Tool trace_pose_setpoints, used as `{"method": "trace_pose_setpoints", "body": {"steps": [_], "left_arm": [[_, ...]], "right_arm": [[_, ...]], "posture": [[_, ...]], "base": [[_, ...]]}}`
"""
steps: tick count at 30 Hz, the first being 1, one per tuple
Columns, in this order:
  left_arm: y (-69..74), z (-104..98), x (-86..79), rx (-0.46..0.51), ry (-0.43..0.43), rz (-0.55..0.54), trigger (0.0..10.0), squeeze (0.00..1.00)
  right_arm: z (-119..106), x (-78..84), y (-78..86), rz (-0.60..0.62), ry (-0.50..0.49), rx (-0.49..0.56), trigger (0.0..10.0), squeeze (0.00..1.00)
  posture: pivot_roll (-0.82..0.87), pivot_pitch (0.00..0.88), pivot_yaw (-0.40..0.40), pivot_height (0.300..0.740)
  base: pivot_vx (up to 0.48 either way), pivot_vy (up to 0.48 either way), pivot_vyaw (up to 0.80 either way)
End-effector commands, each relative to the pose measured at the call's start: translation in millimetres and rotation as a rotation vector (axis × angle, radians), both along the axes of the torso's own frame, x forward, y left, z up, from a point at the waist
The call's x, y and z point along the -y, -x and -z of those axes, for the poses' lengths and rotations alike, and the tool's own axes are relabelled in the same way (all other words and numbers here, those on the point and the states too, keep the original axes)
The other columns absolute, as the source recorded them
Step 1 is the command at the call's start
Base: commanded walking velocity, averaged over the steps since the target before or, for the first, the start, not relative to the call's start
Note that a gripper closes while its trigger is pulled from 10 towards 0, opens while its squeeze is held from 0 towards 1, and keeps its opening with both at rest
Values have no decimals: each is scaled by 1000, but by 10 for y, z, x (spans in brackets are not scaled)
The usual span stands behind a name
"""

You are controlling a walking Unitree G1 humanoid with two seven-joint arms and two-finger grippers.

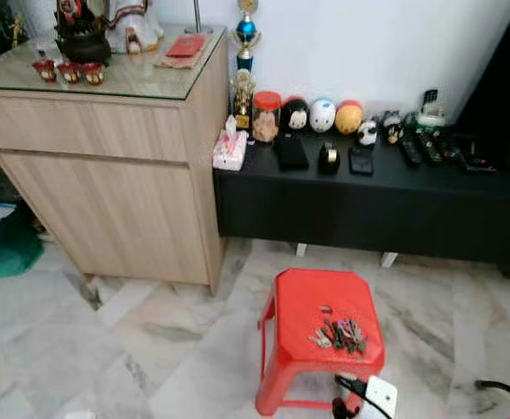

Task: Hang keys on a hook

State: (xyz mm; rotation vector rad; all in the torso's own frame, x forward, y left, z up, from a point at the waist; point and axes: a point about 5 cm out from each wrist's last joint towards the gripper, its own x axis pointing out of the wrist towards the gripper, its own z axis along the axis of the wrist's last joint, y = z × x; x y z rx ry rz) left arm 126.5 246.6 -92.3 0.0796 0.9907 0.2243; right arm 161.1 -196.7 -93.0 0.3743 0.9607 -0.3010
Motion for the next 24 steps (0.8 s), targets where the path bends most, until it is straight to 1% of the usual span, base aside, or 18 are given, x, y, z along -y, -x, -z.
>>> {"method": "trace_pose_setpoints", "body": {"steps": [1,3,7,15,20,24], "left_arm": [[39,15,-1,-26,-5,31,10000,0],[31,6,-18,-21,-3,43,10000,0],[24,5,-11,-19,2,54,10000,0],[14,19,56,-19,10,68,10000,0],[31,35,84,-31,18,67,10000,0],[40,42,99,-36,21,71,10000,0]], "right_arm": [[-10,28,-11,31,5,12,10000,0],[-4,5,-7,38,6,6,10000,0],[-4,15,-4,48,18,0,10000,0],[-12,88,1,40,46,-11,10000,0],[-10,110,13,32,45,-17,10000,0],[-11,121,17,13,47,-18,10000,0]], "posture": [[86,0,10,740],[69,0,16,740],[55,0,9,740],[54,0,-13,740],[53,0,-24,740],[49,0,-26,740]], "base": [[0,0,0],[0,0,0],[0,0,0],[0,0,0],[0,0,0],[0,0,-644]]}}
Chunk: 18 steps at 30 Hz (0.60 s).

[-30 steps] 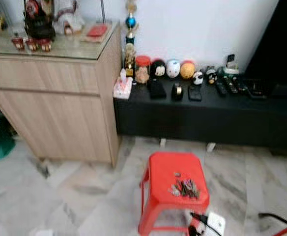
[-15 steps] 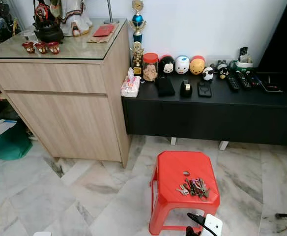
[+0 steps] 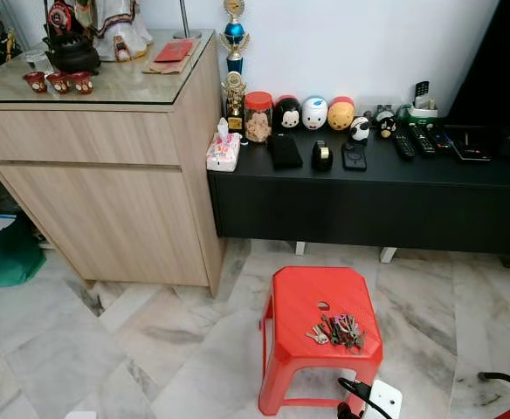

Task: Hang keys on a hook

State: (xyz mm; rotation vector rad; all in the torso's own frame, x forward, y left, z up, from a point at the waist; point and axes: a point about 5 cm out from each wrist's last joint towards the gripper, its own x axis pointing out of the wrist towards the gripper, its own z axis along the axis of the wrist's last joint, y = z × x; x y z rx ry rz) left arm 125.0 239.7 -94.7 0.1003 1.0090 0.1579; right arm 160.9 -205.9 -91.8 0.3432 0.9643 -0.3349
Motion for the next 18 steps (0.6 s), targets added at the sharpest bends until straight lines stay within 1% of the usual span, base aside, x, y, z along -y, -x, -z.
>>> {"method": "trace_pose_setpoints", "body": {"steps": [1,2,16,18], "left_arm": [[24,18,31,-15,6,6,10000,0],[24,18,32,-15,6,6,10000,0],[-3,11,35,-10,6,6,10000,0],[-7,10,33,-11,6,5,10000,0]], "right_arm": [[1,30,14,3,7,-4,10000,0],[0,30,14,7,7,-3,10000,0],[-11,39,-11,10,12,2,10000,0],[-12,39,-16,-12,20,-6,10000,0]], "posture": [[49,0,-26,740],[46,0,-26,740],[55,0,-34,740],[60,0,-36,740]], "base": [[0,0,-469],[0,0,-400],[0,0,0],[0,0,0]]}}
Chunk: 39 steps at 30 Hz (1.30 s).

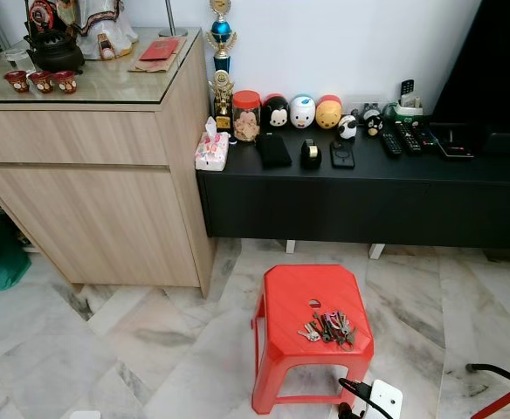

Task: Hang keys on a hook

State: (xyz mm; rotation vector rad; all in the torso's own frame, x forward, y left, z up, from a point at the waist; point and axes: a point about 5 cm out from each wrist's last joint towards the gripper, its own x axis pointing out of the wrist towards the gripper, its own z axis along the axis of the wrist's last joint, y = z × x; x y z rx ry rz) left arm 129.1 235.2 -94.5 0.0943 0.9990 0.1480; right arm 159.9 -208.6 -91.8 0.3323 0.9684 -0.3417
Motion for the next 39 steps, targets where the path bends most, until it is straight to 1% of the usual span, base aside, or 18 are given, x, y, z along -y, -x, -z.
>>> {"method": "trace_pose_setpoints", "body": {"steps": [1,11,24,39], "left_arm": [[33,12,-13,-22,-3,-1,10000,0],[30,4,-45,-26,-10,3,10000,0],[31,6,-40,-27,-10,10,10000,0],[33,7,-34,-27,-7,14,10000,0]], "right_arm": [[-12,11,-27,-13,9,0,10000,0],[-10,-23,-35,-4,-4,7,10000,0],[-12,-16,-36,-9,0,9,10000,0],[-13,-13,-35,-19,1,10,10000,0]], "posture": [[64,0,-37,740],[63,0,-24,740],[68,0,-31,740],[67,0,-30,740]], "base": [[0,0,0],[0,0,0],[0,0,0],[248,0,0]]}}
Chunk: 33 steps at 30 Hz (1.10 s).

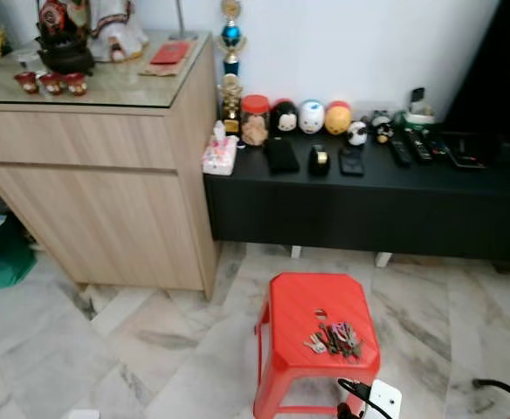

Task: Hang keys on a hook

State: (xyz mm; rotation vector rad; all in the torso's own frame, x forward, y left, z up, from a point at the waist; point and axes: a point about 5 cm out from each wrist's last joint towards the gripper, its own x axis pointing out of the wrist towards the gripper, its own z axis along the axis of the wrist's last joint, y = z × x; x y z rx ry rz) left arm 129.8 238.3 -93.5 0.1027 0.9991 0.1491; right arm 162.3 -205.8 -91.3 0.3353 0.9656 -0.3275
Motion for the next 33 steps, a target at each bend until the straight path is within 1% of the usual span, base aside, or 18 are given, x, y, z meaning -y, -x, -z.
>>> {"method": "trace_pose_setpoints", "body": {"steps": [1,12,24,31,33], "left_arm": [[40,16,-4,-26,1,11,10000,0],[33,13,-3,-19,-1,8,10000,0],[37,17,5,-13,8,-25,10000,0],[2,-13,-8,47,-10,-45,10000,0],[-1,-15,-8,49,-11,-43,10000,0]], "right_arm": [[-8,14,-11,-9,9,4,10000,0],[-10,17,-16,-12,8,5,10000,0],[-15,27,-22,-14,10,8,10000,0],[-21,20,-33,-5,-4,27,10000,0],[-22,20,-35,-3,-4,28,10000,0]], "posture": [[67,0,-30,740],[67,0,-33,740],[52,0,-30,740],[43,0,-21,740],[45,0,-20,740]], "base": [[251,0,0],[267,0,0],[0,0,0],[0,0,0],[0,0,0]]}}
